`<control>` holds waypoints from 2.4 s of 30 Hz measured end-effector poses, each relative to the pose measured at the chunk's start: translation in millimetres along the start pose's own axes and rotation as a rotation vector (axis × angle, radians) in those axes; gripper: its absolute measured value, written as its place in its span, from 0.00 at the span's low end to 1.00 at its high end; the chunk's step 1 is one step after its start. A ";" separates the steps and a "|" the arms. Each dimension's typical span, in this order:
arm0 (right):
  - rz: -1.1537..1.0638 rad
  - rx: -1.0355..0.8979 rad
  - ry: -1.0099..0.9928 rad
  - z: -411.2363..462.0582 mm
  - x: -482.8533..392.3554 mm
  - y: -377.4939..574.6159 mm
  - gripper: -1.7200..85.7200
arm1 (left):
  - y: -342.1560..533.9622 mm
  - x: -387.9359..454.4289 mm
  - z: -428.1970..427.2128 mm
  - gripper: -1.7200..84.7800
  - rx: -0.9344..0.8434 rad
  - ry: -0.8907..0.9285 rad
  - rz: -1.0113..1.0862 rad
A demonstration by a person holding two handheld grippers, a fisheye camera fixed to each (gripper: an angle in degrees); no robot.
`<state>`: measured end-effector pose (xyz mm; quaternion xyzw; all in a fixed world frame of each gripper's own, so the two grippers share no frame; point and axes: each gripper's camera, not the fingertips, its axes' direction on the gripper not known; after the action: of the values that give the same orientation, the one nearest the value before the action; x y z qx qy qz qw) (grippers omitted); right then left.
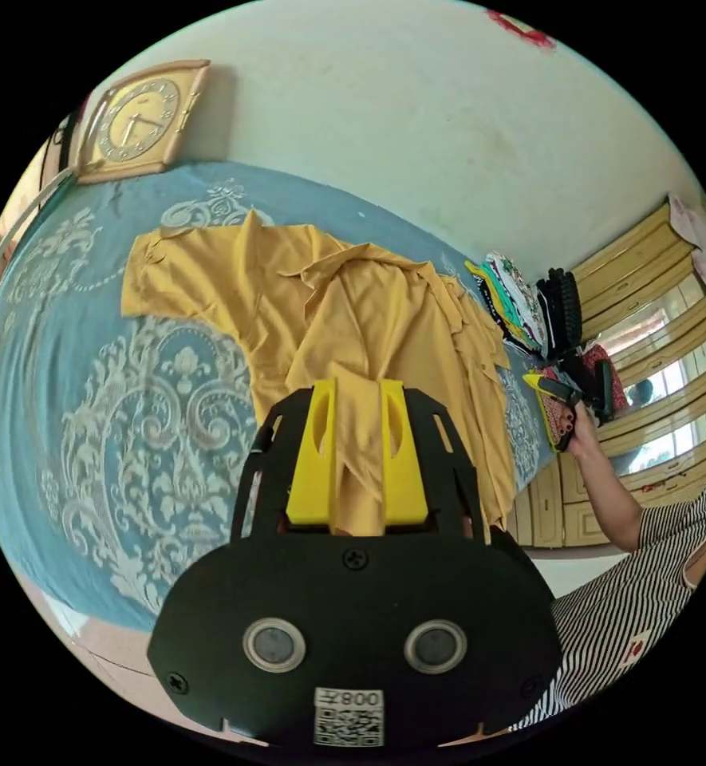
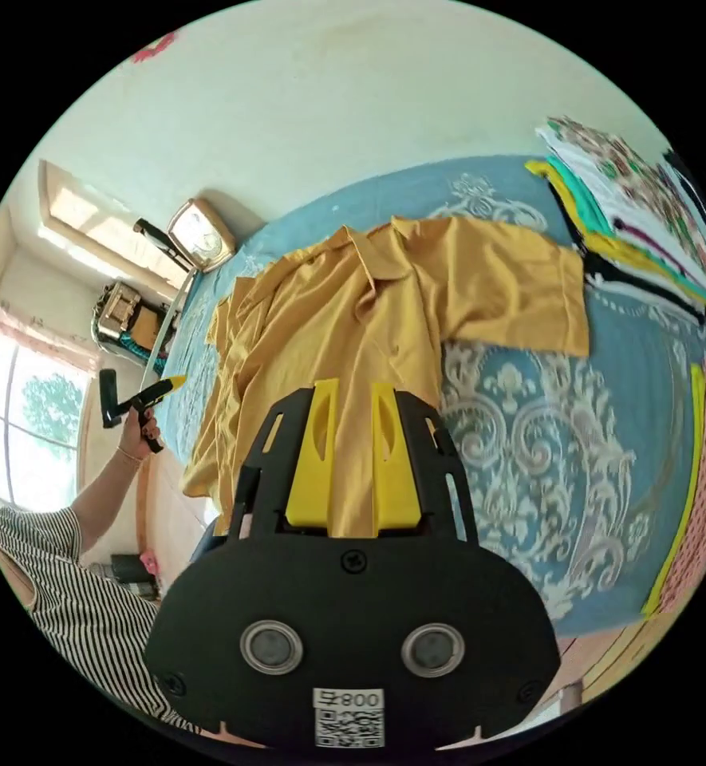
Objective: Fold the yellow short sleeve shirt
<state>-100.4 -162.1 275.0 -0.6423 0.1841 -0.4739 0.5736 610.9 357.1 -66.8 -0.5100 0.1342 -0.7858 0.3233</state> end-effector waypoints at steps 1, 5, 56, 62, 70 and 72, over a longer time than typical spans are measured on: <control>-0.056 0.004 0.025 14.1 -17.6 -38.0 0.11 | -32.8 6.0 15.4 0.11 -0.015 -0.024 0.034; -0.204 -0.001 0.143 79.8 -71.7 -159.2 0.11 | -135.2 21.4 65.2 0.12 -0.060 -0.130 0.130; -0.003 -0.014 0.324 159.3 237.8 -320.4 0.08 | -272.7 -197.9 144.0 0.11 0.023 -0.170 0.033; 0.221 0.065 0.422 103.7 337.9 -227.7 0.10 | -193.1 -301.8 84.1 0.15 0.180 -0.221 -0.345; 0.349 0.111 0.360 94.9 389.7 -178.1 0.11 | -169.3 -338.9 111.6 0.11 0.152 -0.167 -0.462; 0.335 0.092 0.386 95.7 386.9 -180.2 0.09 | -173.8 -332.9 116.9 0.09 0.106 -0.213 -0.421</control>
<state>109.6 -360.7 603.3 -0.4737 0.3722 -0.4942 0.6268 740.4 716.9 -158.9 -0.5892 -0.0513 -0.7834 0.1909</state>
